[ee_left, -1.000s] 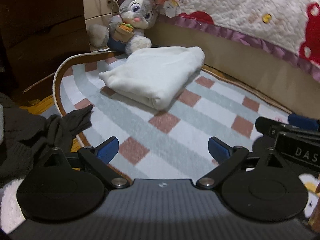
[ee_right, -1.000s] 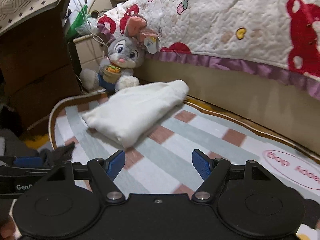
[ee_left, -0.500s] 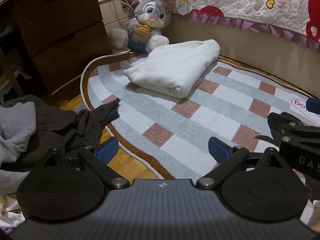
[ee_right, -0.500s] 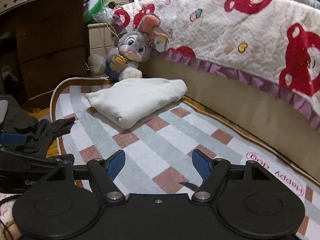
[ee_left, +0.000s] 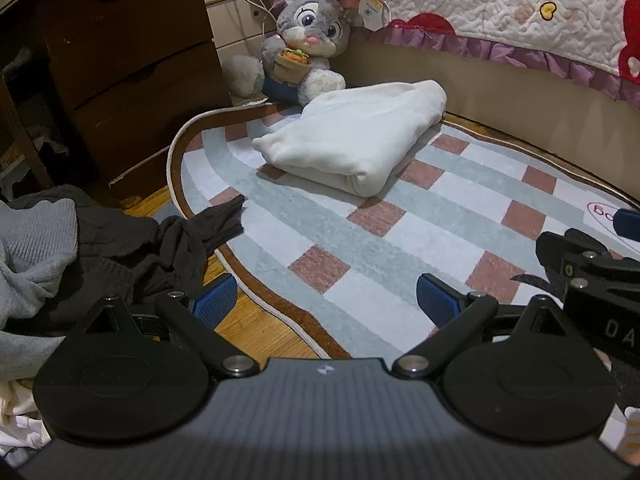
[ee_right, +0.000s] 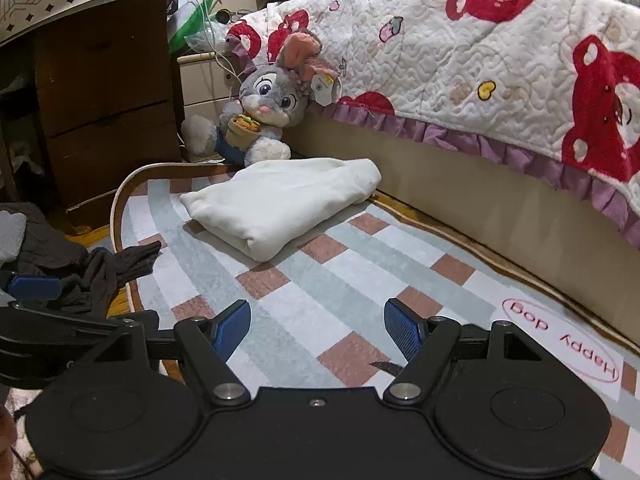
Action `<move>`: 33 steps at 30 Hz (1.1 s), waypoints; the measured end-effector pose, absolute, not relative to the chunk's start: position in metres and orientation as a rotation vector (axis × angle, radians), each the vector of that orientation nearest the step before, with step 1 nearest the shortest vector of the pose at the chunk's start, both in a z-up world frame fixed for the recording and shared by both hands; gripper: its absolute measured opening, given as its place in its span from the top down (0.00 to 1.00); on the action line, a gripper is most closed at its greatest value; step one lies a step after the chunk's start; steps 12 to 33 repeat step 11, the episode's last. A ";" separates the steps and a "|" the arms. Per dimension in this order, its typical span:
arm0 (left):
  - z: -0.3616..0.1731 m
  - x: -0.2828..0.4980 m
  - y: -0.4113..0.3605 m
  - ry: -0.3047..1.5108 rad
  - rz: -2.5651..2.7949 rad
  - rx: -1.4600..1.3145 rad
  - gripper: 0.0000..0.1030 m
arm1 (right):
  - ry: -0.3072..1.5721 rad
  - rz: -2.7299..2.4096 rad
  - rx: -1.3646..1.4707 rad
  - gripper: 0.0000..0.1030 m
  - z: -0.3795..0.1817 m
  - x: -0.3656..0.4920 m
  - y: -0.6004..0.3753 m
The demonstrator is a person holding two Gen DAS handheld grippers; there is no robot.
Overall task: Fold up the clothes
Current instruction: 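Open both grippers and withdraw from the folded jacket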
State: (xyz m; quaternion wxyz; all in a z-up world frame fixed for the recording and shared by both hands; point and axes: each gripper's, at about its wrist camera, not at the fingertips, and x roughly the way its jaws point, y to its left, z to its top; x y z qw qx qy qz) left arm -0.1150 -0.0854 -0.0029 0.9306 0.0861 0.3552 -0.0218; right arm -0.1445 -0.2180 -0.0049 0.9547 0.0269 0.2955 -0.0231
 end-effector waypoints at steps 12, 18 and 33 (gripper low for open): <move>0.000 -0.116 -0.081 0.717 -0.064 0.176 0.05 | 0.589 -0.021 0.074 0.24 -0.003 -0.147 -0.219; 0.000 -0.116 -0.081 0.717 -0.064 0.176 0.05 | 0.589 -0.021 0.074 0.24 -0.003 -0.147 -0.219; 0.000 -0.116 -0.081 0.717 -0.064 0.176 0.05 | 0.589 -0.021 0.074 0.24 -0.003 -0.147 -0.219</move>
